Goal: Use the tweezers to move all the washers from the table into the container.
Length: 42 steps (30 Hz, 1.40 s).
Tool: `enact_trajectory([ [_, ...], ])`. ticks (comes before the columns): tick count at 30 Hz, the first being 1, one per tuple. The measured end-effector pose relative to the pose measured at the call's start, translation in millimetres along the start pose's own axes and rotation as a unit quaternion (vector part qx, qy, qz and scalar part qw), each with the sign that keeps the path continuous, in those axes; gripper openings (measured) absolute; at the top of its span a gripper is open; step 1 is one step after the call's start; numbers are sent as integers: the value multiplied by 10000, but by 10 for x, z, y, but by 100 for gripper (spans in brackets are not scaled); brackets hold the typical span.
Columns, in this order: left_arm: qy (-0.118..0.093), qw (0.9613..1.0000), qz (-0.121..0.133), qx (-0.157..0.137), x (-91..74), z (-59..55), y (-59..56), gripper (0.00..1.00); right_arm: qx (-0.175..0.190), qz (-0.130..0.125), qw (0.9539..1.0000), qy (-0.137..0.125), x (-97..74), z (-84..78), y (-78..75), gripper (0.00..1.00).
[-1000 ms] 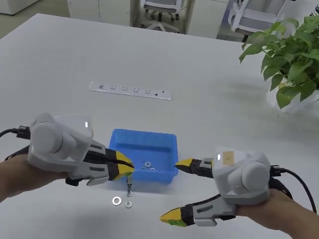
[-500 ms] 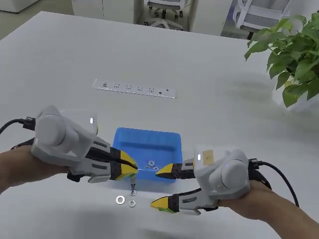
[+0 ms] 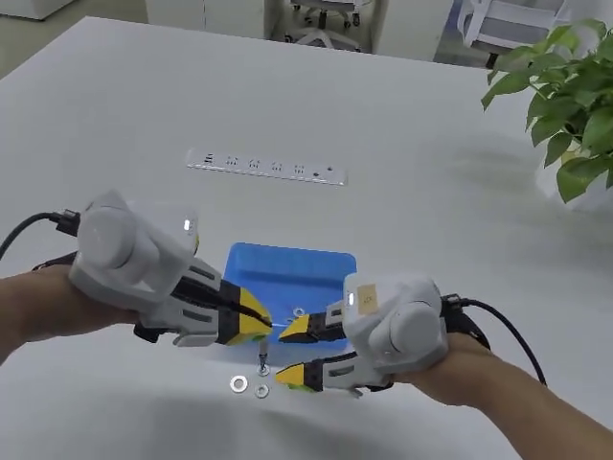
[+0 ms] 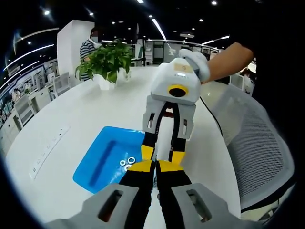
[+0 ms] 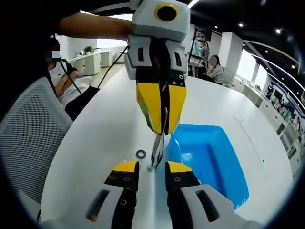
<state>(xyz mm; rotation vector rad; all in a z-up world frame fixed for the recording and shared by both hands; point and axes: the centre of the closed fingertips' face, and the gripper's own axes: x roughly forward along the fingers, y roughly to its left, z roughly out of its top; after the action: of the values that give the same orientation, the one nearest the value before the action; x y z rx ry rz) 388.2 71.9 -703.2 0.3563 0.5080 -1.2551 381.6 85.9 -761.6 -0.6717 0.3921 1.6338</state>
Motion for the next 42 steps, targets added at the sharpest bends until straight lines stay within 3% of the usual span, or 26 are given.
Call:
enact_trajectory([
  [13, 60, 9999, -82, 34, -6, -12, -11, 6, -411, 235, 9988, 128, 209, 51, -46, 11],
  [42, 120, 9998, -109, 87, 13, 25, -103, 6, -148, 306, 9991, 264, 167, 40, 28, 8],
])
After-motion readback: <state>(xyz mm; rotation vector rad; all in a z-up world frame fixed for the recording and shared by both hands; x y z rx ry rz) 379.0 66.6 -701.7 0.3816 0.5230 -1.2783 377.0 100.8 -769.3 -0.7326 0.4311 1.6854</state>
